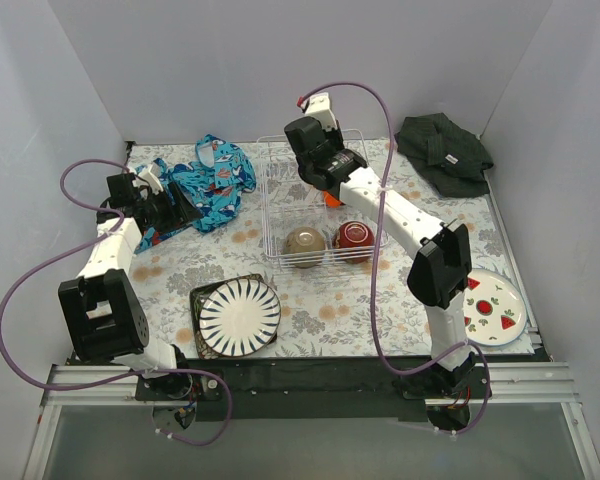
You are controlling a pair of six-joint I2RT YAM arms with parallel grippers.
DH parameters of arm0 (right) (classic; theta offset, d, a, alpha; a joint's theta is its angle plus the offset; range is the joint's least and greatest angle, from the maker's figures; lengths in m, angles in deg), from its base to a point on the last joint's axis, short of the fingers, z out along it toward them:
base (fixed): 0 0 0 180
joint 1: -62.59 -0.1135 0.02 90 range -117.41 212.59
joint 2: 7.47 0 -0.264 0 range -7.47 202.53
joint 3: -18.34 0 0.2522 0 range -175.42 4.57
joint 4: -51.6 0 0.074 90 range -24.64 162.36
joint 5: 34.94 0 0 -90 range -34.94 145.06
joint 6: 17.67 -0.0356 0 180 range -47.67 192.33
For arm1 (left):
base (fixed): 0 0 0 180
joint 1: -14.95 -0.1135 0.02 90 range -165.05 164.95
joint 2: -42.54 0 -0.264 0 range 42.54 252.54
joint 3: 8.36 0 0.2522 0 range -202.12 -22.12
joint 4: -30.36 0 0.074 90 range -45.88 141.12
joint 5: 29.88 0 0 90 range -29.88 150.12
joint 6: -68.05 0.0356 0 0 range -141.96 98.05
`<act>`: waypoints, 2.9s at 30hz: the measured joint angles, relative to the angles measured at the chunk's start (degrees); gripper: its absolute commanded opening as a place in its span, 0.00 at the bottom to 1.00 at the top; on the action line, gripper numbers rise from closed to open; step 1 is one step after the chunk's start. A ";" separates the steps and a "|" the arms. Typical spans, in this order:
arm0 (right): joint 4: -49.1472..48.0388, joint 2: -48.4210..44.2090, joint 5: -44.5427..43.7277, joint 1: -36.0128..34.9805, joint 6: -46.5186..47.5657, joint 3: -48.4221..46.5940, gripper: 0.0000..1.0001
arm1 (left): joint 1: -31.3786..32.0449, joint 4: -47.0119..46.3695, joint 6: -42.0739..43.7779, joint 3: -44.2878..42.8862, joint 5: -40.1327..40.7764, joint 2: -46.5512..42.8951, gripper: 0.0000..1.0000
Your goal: Load the mixed dishes into the dish rack
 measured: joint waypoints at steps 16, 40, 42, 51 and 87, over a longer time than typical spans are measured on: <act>-1.29 7.32 -2.21 4.63 2.58 0.04 0.01 | 0.00 1.44 1.14 0.00 0.04 2.16 0.60; 3.72 5.62 10.99 1.46 1.84 4.11 0.62 | 0.00 9.70 14.12 0.98 -9.88 2.47 0.59; 4.66 2.38 15.06 0.90 1.88 6.38 0.58 | 0.02 13.38 18.93 0.96 -12.33 3.43 0.56; 5.01 -14.32 40.33 -0.11 3.41 17.90 0.61 | 1.92 28.09 38.01 1.97 -14.32 8.22 0.41; 5.27 -31.17 53.75 -0.11 6.43 42.27 0.67 | 6.99 35.39 47.17 7.13 -2.93 -2.95 0.44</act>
